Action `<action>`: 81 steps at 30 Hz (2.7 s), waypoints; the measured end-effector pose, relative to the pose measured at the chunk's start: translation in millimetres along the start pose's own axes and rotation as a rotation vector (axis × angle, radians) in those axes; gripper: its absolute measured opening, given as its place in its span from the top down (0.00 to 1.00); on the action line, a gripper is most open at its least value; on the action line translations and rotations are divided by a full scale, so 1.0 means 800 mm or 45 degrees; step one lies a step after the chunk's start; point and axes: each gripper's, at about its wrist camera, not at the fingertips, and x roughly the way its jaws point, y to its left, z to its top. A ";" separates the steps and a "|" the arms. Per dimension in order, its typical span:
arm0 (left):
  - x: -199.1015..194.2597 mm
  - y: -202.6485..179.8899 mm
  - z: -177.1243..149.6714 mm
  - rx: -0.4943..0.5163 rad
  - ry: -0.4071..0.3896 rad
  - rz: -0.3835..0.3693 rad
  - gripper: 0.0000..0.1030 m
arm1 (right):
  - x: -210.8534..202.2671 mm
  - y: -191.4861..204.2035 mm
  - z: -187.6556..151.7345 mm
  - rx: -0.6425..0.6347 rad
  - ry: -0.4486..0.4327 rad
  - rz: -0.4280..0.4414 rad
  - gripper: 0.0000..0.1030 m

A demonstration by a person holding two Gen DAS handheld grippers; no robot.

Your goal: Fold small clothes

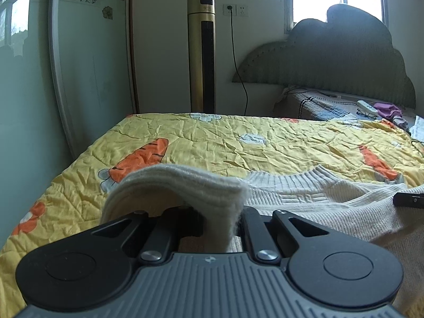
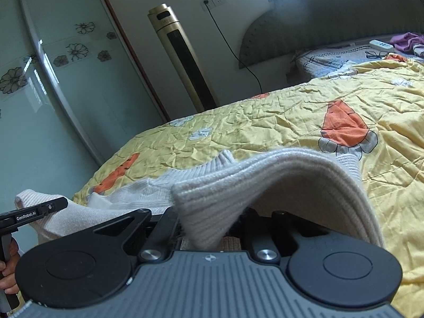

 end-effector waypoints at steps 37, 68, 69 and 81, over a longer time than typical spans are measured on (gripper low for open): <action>0.080 0.071 0.013 -0.552 0.270 -0.255 0.21 | 0.071 -0.054 0.006 0.236 0.155 0.041 0.73; 0.008 0.171 -0.080 -0.273 0.303 -0.444 0.21 | -0.081 -0.117 -0.017 0.169 0.074 -0.116 0.14; 0.009 0.177 -0.085 -0.308 0.326 -0.492 0.21 | -0.087 -0.131 -0.023 0.236 0.095 -0.080 0.13; 0.053 0.191 -0.099 -0.642 0.404 -0.740 0.11 | -0.031 -0.168 -0.046 0.519 0.287 0.327 0.14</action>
